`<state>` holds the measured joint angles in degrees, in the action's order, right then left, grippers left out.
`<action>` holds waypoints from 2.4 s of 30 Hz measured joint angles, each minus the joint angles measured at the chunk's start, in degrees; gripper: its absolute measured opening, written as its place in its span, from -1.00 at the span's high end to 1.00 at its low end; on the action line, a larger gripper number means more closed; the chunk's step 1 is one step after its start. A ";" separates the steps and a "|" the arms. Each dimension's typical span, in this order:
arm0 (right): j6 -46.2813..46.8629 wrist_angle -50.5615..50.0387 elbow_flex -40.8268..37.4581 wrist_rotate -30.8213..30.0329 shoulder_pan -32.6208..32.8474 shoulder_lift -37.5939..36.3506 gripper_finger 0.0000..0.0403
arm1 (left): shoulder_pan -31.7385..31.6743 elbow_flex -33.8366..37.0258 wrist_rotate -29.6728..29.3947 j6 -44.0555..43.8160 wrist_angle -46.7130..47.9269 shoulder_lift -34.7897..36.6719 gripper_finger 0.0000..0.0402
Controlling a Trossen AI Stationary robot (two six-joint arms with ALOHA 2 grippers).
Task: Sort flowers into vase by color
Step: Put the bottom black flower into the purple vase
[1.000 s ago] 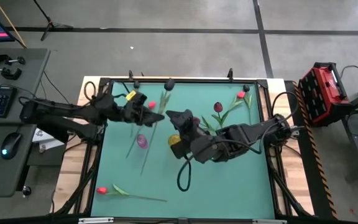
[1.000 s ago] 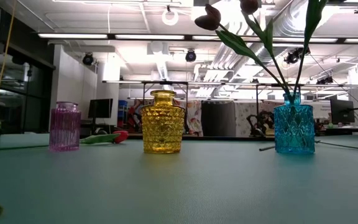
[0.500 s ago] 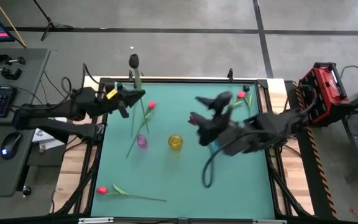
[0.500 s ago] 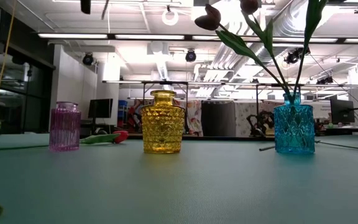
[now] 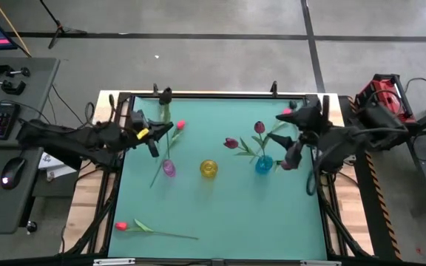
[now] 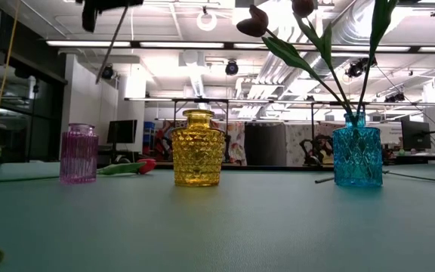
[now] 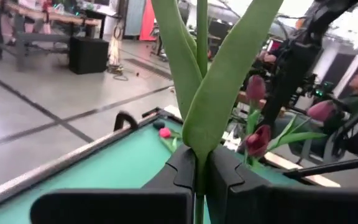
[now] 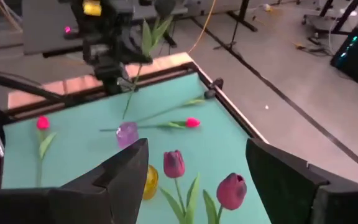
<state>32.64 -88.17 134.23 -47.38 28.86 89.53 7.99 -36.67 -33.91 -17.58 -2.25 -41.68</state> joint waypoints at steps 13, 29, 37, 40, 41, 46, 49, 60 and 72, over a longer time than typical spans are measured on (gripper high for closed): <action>3.67 -0.34 -0.04 -1.89 2.32 1.39 -0.29 | 1.22 16.28 4.42 6.53 -18.49 8.46 1.00; 6.38 -0.38 -0.07 -0.29 2.34 3.94 -0.29 | 1.24 22.22 6.84 7.19 -14.48 17.63 1.00; 7.90 -0.38 -0.07 0.75 2.34 3.92 -0.29 | 1.22 22.85 6.84 7.28 -11.95 18.00 1.00; 7.90 -0.38 -0.07 0.73 2.34 3.92 -0.29 | 1.22 22.85 6.92 7.25 -10.86 18.00 1.00; 7.90 -0.38 -0.07 0.73 2.32 3.92 -0.29 | 1.22 22.85 6.95 7.21 -10.88 17.98 1.00; 7.91 -0.38 -0.07 0.71 2.27 3.92 -0.29 | 1.22 22.85 7.46 5.73 -10.94 17.98 1.00; 9.00 -0.37 -0.07 0.70 2.27 3.92 -0.29 | 1.24 22.88 8.18 4.48 -11.00 17.56 1.00; 12.28 -0.38 -0.09 0.69 2.27 3.92 -0.29 | 4.07 35.46 9.43 5.63 -36.37 18.70 1.00; 12.11 -0.42 -0.07 0.66 2.27 3.92 -0.29 | 4.11 35.48 10.12 7.73 -33.91 18.48 1.00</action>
<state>44.75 -88.59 134.17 -46.72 31.14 93.45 12.10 -1.19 -23.79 -9.85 -36.15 -23.20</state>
